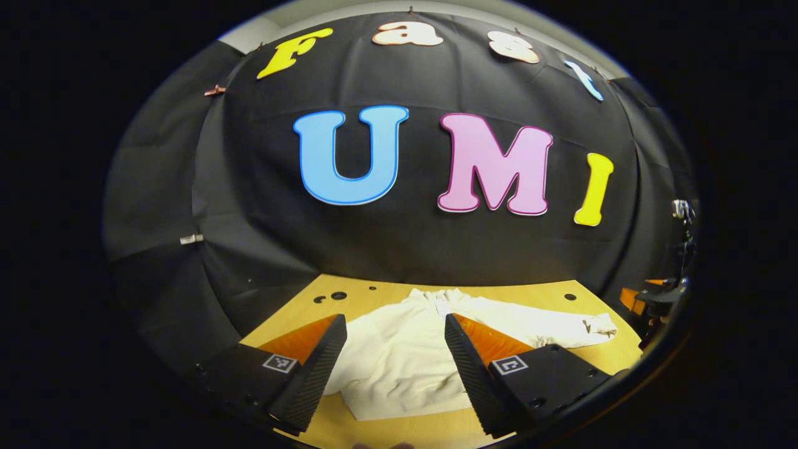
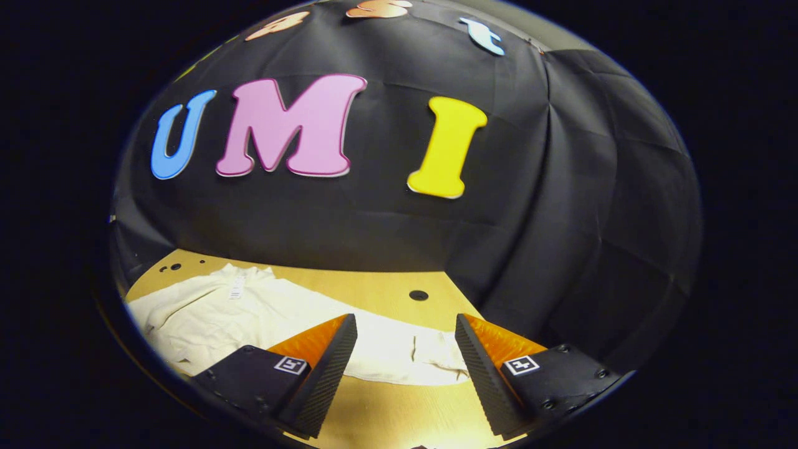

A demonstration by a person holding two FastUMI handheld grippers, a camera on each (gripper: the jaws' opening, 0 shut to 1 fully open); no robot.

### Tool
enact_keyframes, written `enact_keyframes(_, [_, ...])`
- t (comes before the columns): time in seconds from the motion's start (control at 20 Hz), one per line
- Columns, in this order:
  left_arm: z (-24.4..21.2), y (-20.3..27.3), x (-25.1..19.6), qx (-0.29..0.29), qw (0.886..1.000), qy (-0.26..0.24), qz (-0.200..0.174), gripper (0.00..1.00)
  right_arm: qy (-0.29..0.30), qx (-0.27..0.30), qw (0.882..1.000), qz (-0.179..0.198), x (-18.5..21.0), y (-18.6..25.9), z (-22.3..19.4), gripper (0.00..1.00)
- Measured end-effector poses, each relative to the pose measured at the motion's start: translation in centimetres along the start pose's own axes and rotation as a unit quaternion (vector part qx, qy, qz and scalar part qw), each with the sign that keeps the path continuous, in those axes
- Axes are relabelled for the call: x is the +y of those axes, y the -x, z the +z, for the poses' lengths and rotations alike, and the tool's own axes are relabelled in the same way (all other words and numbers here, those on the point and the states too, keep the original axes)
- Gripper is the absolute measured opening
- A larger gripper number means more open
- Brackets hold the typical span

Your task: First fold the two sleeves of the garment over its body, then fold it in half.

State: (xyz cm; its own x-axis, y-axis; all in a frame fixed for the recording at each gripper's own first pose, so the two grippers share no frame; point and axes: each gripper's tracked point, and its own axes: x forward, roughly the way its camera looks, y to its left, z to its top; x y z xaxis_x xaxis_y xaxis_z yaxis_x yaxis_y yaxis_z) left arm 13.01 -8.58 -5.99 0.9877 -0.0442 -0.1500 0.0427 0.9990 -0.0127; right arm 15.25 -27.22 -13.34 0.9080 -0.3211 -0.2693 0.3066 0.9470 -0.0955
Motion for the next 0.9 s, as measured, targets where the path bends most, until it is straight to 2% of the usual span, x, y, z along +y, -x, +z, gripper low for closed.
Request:
enact_keyframes(0.3, [-1.6, -1.8, 0.9, 0.026, 0.999, 0.009, 0.042, 0.97, 0.011, 0.063, 0.998, -0.028, -5.1, -6.4, -5.1, 0.98])
enact_keyframes(0.55, [-3.1, -2.6, 2.3, 0.052, 0.996, 0.009, 0.078, 0.97, -0.018, 0.124, 0.991, -0.038, -7.4, -9.9, -9.6, 0.98])
enact_keyframes(0.85, [-4.4, -2.7, 2.8, 0.074, 0.993, 0.0, 0.095, 0.98, -0.074, 0.199, 0.976, -0.048, -8.9, -12.6, -14.8, 0.98])
enact_keyframes(0.9, [-4.4, -2.8, 2.8, 0.075, 0.993, -0.001, 0.095, 1.0, -0.079, 0.208, 0.974, -0.053, -9.2, -12.9, -15.5, 0.98])
